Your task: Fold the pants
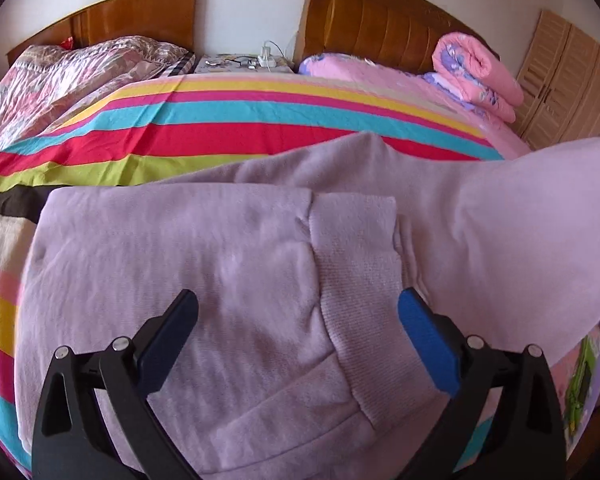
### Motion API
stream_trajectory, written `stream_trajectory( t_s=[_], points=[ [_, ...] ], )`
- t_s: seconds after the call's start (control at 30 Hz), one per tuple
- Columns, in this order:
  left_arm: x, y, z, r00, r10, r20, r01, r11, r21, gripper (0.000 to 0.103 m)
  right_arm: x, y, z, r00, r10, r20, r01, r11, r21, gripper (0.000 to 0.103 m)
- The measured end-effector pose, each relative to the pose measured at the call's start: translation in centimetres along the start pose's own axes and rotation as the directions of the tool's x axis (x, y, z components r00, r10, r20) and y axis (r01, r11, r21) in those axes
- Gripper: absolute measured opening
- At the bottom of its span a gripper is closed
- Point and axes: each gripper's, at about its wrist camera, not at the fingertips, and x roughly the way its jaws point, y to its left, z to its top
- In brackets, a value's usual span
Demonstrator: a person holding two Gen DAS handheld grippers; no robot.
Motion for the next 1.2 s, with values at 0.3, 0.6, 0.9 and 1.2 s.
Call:
stream_trajectory(
  t_s=[0.3,0.6,0.9,1.2],
  points=[
    [-14.0,16.6,-3.7,0.960,0.125,0.250,-0.016,0.919,-0.395,0.101,9.6,25.5,-15.2,0.909,0.081,-0.410,-0.375,0.592,-0.714,0.027],
    [-13.5,18.3,-8.2,0.975,-0.004,0.221,0.098,0.903,-0.417,0.101,10.8,24.0,-21.0,0.789,0.128,-0.601,-0.572,0.513,-0.641,0.044],
    [-11.2,15.9,-8.5,0.975,-0.068,0.210,0.149,0.905,-0.398,0.101,12.6,22.6,-15.8,0.649,0.283,-0.706,-0.680,0.633,-0.371,0.045],
    [-12.6,17.2,-10.2,0.979,0.006,0.204,0.087,0.892,-0.443,0.101,12.0,24.3,-17.2,0.698,0.239,-0.675,-0.659,0.582,-0.476,0.011]
  ],
)
